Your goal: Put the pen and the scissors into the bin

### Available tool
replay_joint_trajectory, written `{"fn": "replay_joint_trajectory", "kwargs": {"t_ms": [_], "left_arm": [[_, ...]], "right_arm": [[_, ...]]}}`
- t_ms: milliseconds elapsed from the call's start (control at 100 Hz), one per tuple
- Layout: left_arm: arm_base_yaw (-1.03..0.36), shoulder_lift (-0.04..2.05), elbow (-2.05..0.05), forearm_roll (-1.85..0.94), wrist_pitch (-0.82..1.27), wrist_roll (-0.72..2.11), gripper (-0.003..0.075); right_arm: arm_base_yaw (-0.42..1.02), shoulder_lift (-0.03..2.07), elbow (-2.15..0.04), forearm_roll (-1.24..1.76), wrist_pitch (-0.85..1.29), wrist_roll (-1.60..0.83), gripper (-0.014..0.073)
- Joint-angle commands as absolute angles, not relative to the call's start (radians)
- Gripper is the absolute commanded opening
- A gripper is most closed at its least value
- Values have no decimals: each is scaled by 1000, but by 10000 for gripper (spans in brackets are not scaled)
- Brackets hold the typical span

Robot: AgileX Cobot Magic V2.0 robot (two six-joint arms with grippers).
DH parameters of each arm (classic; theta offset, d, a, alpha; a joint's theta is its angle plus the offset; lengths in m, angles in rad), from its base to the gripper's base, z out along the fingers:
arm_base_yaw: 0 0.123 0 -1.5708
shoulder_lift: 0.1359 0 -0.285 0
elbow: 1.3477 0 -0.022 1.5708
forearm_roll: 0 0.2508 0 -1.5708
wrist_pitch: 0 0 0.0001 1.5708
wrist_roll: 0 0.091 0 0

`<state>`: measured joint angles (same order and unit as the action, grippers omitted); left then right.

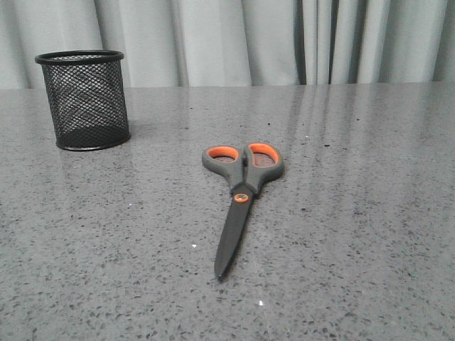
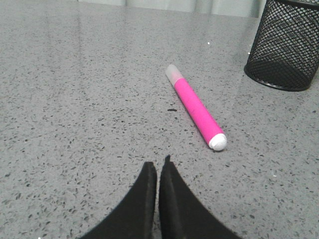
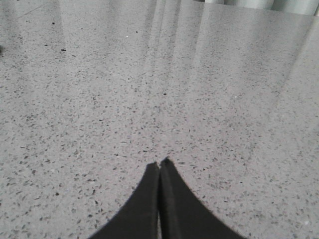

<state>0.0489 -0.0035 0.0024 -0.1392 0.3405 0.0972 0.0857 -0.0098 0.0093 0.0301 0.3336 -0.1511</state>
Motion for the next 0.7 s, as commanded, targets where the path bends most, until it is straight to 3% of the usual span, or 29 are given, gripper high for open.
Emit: {"fn": "replay_joint_trajectory", "kwargs": {"t_ms": [0,690], "left_arm": [[51,-36,45,-143,300,92,-19],[51,-36,45,-143,300,92,-19]], "right_arm": [[77,-31,24,26,298,-155,-70],[77,-31,24,26,261,-155,-70]]}}
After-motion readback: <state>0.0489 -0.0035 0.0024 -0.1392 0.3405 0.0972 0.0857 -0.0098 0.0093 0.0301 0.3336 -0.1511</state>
